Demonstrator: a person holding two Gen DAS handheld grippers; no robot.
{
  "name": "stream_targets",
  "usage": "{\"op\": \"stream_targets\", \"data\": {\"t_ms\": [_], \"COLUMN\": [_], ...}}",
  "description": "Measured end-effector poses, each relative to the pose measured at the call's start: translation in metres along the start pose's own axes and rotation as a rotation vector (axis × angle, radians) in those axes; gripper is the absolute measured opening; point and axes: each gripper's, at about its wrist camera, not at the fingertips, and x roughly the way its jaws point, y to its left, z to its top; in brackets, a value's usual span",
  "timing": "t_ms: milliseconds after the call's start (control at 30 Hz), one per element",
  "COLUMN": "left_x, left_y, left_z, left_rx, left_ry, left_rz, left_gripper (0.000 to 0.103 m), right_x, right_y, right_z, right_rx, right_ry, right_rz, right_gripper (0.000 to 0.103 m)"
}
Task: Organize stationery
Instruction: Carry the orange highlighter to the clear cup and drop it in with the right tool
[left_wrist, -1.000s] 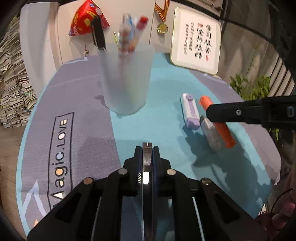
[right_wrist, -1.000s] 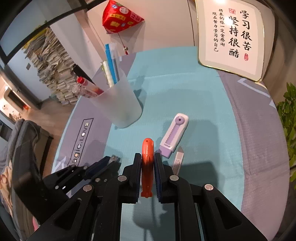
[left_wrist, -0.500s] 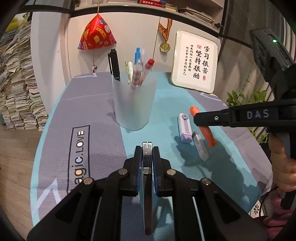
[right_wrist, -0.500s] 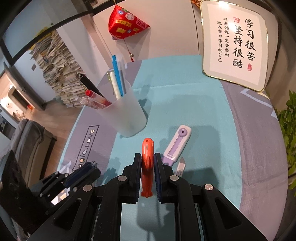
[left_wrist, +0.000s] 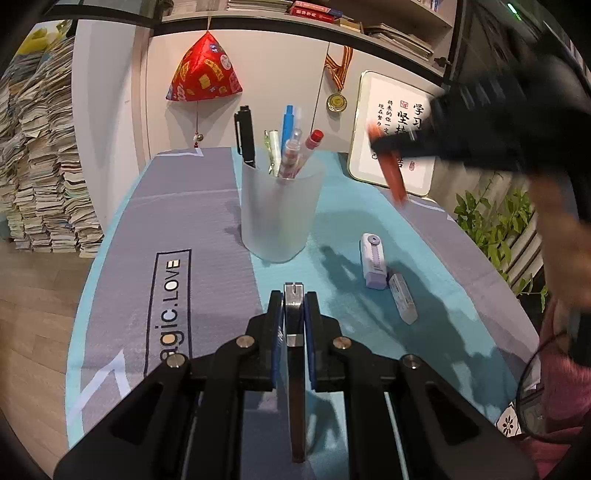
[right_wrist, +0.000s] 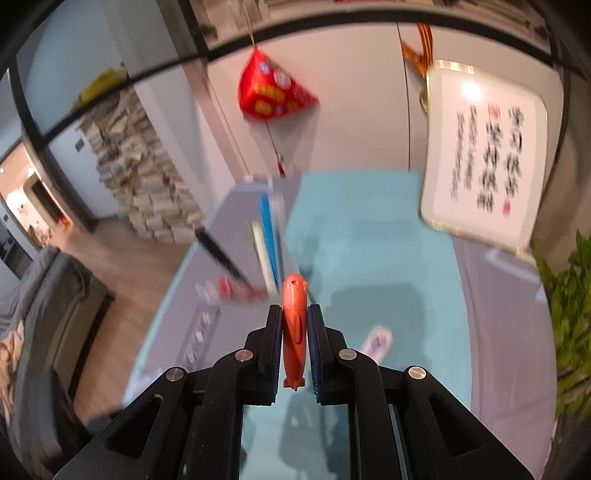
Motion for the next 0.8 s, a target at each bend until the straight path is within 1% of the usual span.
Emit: {"op": "stream_targets", "data": {"t_ms": [133, 233, 300, 400, 467, 600, 800], "left_x": [-0.006, -0.013, -0.017, -0.023, -0.024, -0.024, -0.02], "left_y": [0.004, 0.008, 0.012, 0.017, 0.019, 0.021, 0.018], "left_z": [-0.001, -0.001, 0.0, 0.003, 0.005, 0.007, 0.007], "left_rx": [-0.01, -0.02, -0.028, -0.04, -0.045, -0.047, -0.03], "left_ry": [-0.012, -0.029, -0.04, -0.058, -0.065, -0.074, -0.069], "left_rz": [0.009, 0.017, 0.025, 0.035, 0.036, 0.031, 0.017], "left_gripper": [0.009, 0.009, 0.009, 0.009, 0.009, 0.009, 0.009], "right_x": [0.002, 0.012, 0.021, 0.037, 0.046, 0.052, 0.049], "right_y": [0.015, 0.024, 0.027, 0.028, 0.027, 0.02, 0.013], "right_z": [0.032, 0.045, 0.047, 0.045, 0.043, 0.038, 0.033], "right_rx": [-0.02, -0.043, -0.045, -0.043, -0.041, -0.03, -0.024], "right_ry": [-0.093, -0.128, -0.123, -0.098, -0.082, -0.043, -0.03], "right_rz": [0.004, -0.015, -0.024, -0.015, -0.03, -0.008, -0.017], "right_gripper": [0.015, 0.015, 0.015, 0.015, 0.015, 0.015, 0.015]}}
